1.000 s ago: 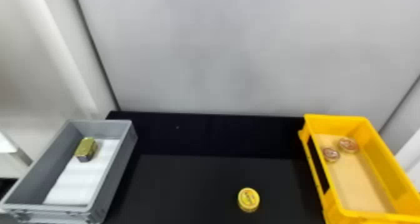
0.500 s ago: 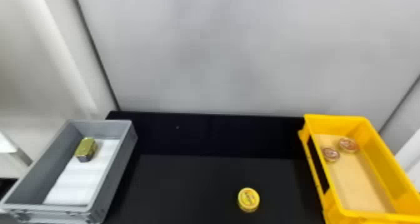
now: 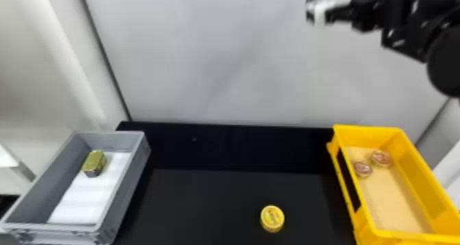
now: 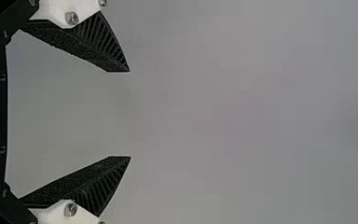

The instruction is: Pick up the round yellow can and place it in the yellow rectangular box

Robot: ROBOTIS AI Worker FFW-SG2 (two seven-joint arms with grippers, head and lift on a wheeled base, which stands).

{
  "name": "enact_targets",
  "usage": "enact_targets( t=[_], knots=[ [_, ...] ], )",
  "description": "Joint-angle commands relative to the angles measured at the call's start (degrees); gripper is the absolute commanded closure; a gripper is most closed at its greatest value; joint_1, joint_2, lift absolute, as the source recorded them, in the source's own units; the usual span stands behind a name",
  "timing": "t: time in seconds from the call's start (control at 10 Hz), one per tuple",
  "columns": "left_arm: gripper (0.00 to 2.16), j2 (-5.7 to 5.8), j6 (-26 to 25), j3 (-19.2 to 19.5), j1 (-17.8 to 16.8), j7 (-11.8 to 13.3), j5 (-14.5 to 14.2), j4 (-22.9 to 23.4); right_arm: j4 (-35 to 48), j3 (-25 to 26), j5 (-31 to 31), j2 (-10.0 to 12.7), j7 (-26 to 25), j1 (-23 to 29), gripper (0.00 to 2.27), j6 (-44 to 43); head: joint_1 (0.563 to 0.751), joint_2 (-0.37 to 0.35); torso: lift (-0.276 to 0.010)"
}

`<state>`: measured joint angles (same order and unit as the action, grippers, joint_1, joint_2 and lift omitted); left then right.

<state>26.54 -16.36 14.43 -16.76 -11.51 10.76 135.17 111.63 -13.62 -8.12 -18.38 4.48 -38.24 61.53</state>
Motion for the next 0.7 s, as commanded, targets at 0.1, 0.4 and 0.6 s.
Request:
enact_targets(
  t=[0.1,0.4,0.6],
  knots=[
    [0.14,-0.69,0.35,-0.71,-0.02,-0.01,-0.47,-0.26,-6.43,-1.86,3.02,2.91,3.53,7.13,0.13,3.81,0.663,0.054,-0.009],
    [0.14,-1.57,1.50,-1.50,-0.55,-0.01,-1.26,-1.49,-14.60,-1.15,9.70,6.07,17.33,13.11,0.13,0.11,0.663,0.054,-0.009],
    [0.14,-1.39,1.50,-1.77,-0.81,-0.01,-1.70,-1.66,-17.50,-3.17,12.96,6.16,21.20,15.57,0.13,0.73,0.663,0.054,-0.009]
  ],
)
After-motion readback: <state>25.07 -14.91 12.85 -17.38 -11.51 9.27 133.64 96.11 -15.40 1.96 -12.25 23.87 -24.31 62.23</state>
